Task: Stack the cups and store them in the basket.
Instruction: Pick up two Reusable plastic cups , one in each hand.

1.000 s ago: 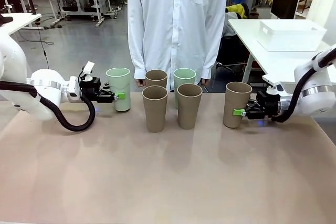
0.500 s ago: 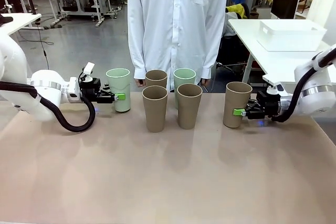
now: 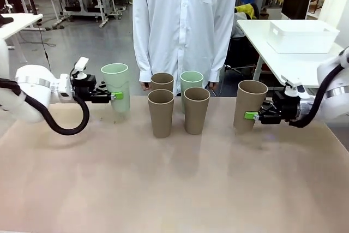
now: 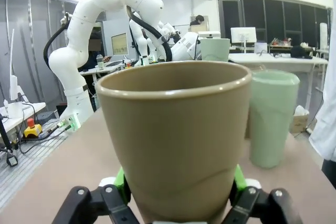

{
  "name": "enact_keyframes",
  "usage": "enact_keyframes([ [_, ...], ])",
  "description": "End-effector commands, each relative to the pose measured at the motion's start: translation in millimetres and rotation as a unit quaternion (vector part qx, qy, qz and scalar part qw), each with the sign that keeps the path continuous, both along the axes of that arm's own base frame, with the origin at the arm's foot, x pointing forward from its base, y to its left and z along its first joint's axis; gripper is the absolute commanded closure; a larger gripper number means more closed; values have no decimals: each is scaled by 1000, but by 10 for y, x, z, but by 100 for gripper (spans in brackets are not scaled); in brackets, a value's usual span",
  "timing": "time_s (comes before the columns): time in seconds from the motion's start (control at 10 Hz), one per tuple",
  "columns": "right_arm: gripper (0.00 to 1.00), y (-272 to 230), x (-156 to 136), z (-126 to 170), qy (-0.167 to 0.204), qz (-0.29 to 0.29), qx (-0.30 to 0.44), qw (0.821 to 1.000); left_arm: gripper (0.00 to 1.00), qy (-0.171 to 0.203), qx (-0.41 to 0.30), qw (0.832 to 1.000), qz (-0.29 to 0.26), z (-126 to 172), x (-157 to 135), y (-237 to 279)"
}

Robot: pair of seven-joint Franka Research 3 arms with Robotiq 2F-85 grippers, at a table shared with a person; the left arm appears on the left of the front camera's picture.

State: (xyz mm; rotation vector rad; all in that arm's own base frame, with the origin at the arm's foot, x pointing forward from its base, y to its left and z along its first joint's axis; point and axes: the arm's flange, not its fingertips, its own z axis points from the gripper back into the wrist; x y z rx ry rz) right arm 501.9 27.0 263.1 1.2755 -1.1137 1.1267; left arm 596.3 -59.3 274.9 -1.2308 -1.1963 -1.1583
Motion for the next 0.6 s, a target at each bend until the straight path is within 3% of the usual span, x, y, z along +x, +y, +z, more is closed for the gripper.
enact_keyframes([
  [0.0,15,169,-569,339,-39,-39,3,998,15,-32,6,999,-16,374,-561,73],
  [0.2,15,155,-970,472,-65,-45,20,997,15,-42,3,998,-40,462,-931,186],
  [0.5,15,11,-1269,478,-59,-55,11,997,15,-61,39,997,-33,427,-1425,450],
])
